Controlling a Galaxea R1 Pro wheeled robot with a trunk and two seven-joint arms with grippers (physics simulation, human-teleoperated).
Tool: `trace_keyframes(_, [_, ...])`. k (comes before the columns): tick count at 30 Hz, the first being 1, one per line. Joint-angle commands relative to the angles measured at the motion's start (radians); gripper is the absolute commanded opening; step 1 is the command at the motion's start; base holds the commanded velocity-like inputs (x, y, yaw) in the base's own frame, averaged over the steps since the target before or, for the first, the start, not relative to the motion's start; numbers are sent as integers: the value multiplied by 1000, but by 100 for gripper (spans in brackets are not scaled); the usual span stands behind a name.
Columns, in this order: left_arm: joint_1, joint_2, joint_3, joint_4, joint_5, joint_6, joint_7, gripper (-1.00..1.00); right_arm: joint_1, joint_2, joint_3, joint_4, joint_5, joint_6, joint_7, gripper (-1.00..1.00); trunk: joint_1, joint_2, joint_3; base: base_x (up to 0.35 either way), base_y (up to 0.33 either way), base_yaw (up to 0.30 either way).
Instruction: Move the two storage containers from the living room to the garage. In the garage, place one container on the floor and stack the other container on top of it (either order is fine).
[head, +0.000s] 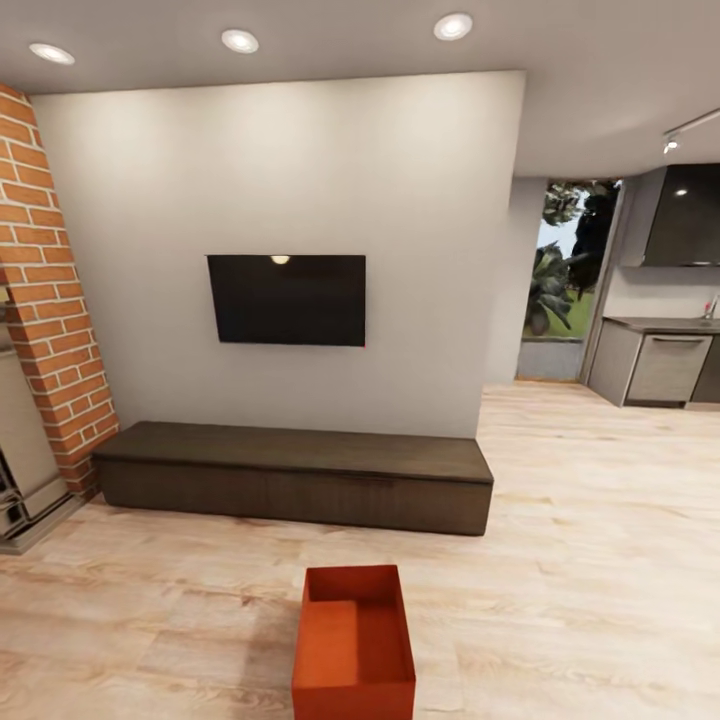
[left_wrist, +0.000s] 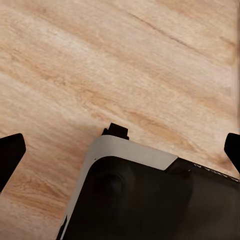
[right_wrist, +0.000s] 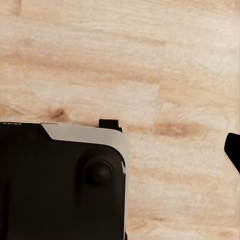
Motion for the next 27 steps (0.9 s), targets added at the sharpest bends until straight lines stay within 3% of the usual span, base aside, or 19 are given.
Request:
trace_keyframes(1, [-1, 0, 7, 1, 0, -3, 1, 100, -1, 1, 8, 3, -7, -5, -1, 100, 1, -1, -1, 324, 0, 0])
trace_keyframes(9, [-1, 1, 7, 1, 0, -5, 1, 100, -1, 2, 5, 3, -6, -7, -1, 100, 1, -1, -1, 267, -18, 0])
trace_keyframes(27, [-1, 1, 9, 1, 3, -5, 1, 100, -1, 1, 6, 3, -6, -6, -1, 100, 1, -1, -1, 14, -2, 0])
